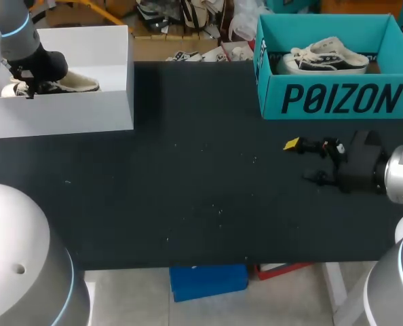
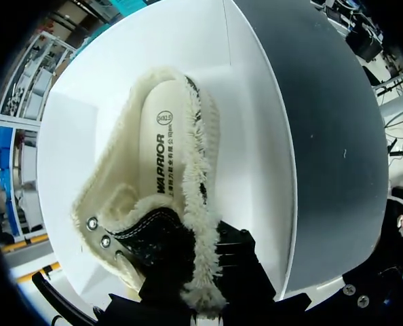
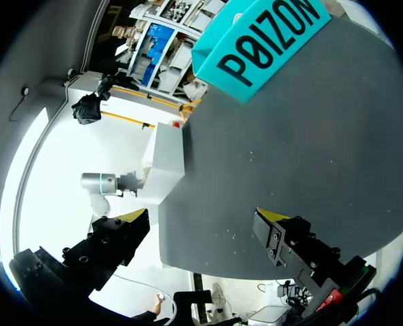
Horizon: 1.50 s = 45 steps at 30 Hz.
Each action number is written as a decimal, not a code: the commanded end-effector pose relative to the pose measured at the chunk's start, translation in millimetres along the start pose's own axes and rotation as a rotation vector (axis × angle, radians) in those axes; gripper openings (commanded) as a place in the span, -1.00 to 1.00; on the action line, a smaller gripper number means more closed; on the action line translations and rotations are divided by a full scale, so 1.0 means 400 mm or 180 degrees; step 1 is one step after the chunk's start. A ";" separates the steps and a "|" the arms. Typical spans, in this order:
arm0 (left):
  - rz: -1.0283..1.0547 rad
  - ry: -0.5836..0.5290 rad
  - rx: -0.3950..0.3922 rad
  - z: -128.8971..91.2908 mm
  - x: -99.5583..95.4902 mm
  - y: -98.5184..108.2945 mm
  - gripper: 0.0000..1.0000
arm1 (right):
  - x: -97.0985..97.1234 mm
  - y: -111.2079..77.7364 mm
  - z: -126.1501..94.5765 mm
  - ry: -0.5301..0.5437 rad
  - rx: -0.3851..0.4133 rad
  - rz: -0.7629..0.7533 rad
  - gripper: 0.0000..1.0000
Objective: Take the shoe out of the shoebox, open the shoe tongue, remove and reinsert the insole, then place the shoe into the shoebox
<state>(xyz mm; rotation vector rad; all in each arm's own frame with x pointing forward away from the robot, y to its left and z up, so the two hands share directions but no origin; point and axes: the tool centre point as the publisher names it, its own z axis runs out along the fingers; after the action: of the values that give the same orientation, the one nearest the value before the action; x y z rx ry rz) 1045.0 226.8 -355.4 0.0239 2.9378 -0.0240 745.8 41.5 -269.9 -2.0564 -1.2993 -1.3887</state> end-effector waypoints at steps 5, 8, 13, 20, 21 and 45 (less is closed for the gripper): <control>0.0090 0.0010 0.0003 -0.033 -0.016 -0.005 -0.28 | 0.002 0.000 0.003 -0.0007 -0.0001 0.0002 1.00; 0.0107 -0.0057 0.0001 -0.069 -0.029 -0.004 -0.30 | 0.002 0.000 0.003 -0.0007 -0.0001 0.0002 1.00; 0.0131 -0.0162 -0.0010 -0.135 -0.059 -0.008 -0.34 | 0.002 0.000 0.003 -0.0007 -0.0001 0.0002 1.00; 0.0180 -0.0213 -0.0032 -0.208 -0.091 -0.028 0.02 | 0.002 0.000 0.003 -0.0007 -0.0001 0.0002 1.00; 0.0197 -0.0200 -0.0008 -0.216 -0.091 -0.032 0.51 | 0.002 0.000 0.003 -0.0007 -0.0001 0.0002 1.00; 0.0301 0.0143 0.0114 -0.299 0.000 -0.138 1.00 | 0.002 0.000 0.003 -0.0007 -0.0001 0.0002 1.00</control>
<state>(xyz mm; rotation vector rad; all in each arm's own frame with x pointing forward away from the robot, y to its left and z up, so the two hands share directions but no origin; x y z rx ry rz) 1021.1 173.0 -237.6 0.1681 2.9788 -0.0649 745.8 41.5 -269.9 -2.0564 -1.2993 -1.3887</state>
